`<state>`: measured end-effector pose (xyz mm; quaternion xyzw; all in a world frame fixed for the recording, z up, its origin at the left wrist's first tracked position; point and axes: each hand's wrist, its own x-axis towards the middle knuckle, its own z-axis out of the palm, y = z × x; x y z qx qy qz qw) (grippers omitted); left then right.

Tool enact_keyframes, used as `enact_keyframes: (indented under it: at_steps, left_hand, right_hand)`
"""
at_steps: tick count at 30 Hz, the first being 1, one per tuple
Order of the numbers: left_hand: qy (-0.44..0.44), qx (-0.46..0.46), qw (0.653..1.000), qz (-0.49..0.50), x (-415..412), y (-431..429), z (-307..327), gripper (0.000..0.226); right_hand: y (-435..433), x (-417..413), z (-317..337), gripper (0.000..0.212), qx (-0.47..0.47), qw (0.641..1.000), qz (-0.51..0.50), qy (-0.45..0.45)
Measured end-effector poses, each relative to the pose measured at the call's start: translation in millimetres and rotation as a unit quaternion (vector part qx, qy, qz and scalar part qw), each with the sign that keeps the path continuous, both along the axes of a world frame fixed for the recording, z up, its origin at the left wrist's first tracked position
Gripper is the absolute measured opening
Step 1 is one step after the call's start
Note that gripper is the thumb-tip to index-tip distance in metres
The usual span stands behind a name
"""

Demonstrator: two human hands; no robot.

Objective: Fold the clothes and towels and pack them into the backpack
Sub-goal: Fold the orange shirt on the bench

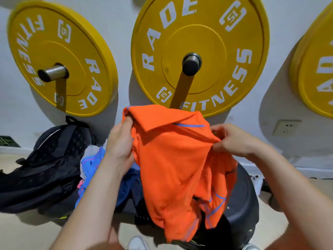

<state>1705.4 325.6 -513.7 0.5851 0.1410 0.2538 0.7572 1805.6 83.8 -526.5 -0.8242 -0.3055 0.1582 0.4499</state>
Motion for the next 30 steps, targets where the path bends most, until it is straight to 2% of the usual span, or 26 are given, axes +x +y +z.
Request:
enact_keyframes:
  at_steps: [2, 5, 6, 7, 8, 9, 10, 11, 12, 14, 16, 18, 20, 22, 24, 27, 30]
  left_hand:
    - [0.032, -0.032, 0.998, 0.051, -2, 13, 0, 0.034]
    - [0.104, -0.01, 0.992, 0.073, -6, 28, -4, 0.025]
    - [0.153, 0.059, 0.984, 0.063, -7, 32, -4, 0.024]
    - [0.222, 0.177, 0.957, 0.05, -9, 37, -8, 0.025]
    - [0.278, 0.296, 0.913, 0.027, -10, 42, -12, 0.025]
    - [0.315, 0.374, 0.872, 0.012, -10, 47, -19, 0.022]
    - [0.341, 0.408, 0.847, -0.005, -11, 48, -23, 0.017]
    - [0.347, 0.418, 0.839, -0.013, -11, 47, -26, 0.019]
    - [0.324, 0.425, 0.845, -0.018, -11, 44, -28, 0.028]
    - [0.205, 0.398, 0.891, -0.073, -8, 28, -23, 0.044]
    - [0.086, 0.283, 0.93, -0.22, -6, 1, -14, 0.05]
    - [0.061, 0.209, 0.915, -0.339, -4, -22, -17, 0.057]
    - [0.084, 0.244, 0.887, -0.382, 1, -31, -25, 0.046]
    - [0.103, 0.257, 0.895, -0.351, 2, -32, -26, 0.034]
    - [0.087, 0.214, 0.927, -0.297, 2, -27, -19, 0.035]
    - [0.025, 0.164, 0.957, -0.239, -6, -15, -1, 0.024]
    - [0.01, 0.227, 0.959, -0.171, -16, -1, 11, 0.016]
  right_hand:
    - [-2, 1, 0, 0.018, 0.048, 0.996, -0.02, 0.072]
    - [-1, -6, 6, 0.014, 0.142, 0.974, -0.032, 0.175]
    - [0, -7, 7, 0.016, 0.147, 0.973, -0.033, 0.177]
    - [1, -7, 7, 0.021, 0.142, 0.975, -0.033, 0.166]
    - [3, -8, 8, 0.026, 0.135, 0.979, -0.029, 0.149]
    - [5, -11, 9, 0.029, 0.128, 0.982, -0.02, 0.135]
    - [8, -15, 11, 0.029, 0.123, 0.984, -0.002, 0.129]
    - [10, -19, 12, 0.031, 0.122, 0.984, 0.015, 0.129]
    - [11, -22, 14, 0.035, 0.126, 0.983, 0.03, 0.131]
    - [14, -27, 18, 0.047, 0.132, 0.979, 0.065, 0.138]
    - [16, -34, 23, 0.053, 0.105, 0.978, 0.124, 0.129]
    - [18, -41, 29, 0.049, 0.076, 0.975, 0.179, 0.104]
    - [16, -44, 32, 0.047, 0.076, 0.974, 0.191, 0.097]
    - [10, -42, 34, 0.043, 0.095, 0.976, 0.166, 0.107]
    - [-2, -35, 35, 0.039, 0.096, 0.981, 0.136, 0.101]
    - [-16, -23, 34, 0.037, -0.018, 0.995, 0.099, 0.02]
    - [-25, -18, 30, 0.031, -0.118, 0.99, 0.066, -0.033]
